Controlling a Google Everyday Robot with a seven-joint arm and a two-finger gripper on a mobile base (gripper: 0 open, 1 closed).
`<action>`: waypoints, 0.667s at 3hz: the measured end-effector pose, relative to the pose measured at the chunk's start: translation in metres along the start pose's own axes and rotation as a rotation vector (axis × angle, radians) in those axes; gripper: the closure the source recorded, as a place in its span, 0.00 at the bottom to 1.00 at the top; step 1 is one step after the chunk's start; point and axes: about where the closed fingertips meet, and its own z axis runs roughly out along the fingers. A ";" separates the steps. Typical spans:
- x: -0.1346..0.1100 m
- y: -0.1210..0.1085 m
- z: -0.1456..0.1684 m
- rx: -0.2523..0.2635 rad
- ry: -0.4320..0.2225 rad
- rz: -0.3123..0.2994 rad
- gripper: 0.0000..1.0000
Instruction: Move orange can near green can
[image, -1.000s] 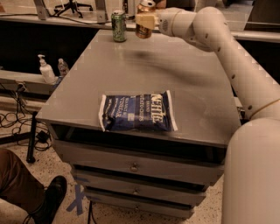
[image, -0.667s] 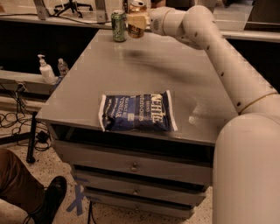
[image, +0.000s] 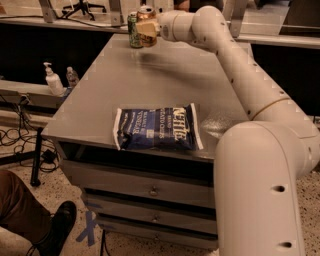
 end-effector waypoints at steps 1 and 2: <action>0.014 -0.009 0.014 0.003 0.031 0.003 1.00; 0.023 -0.010 0.026 -0.012 0.049 0.031 1.00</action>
Offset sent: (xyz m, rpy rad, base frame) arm 0.0488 0.0034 -0.0282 -0.0022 0.0944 0.0045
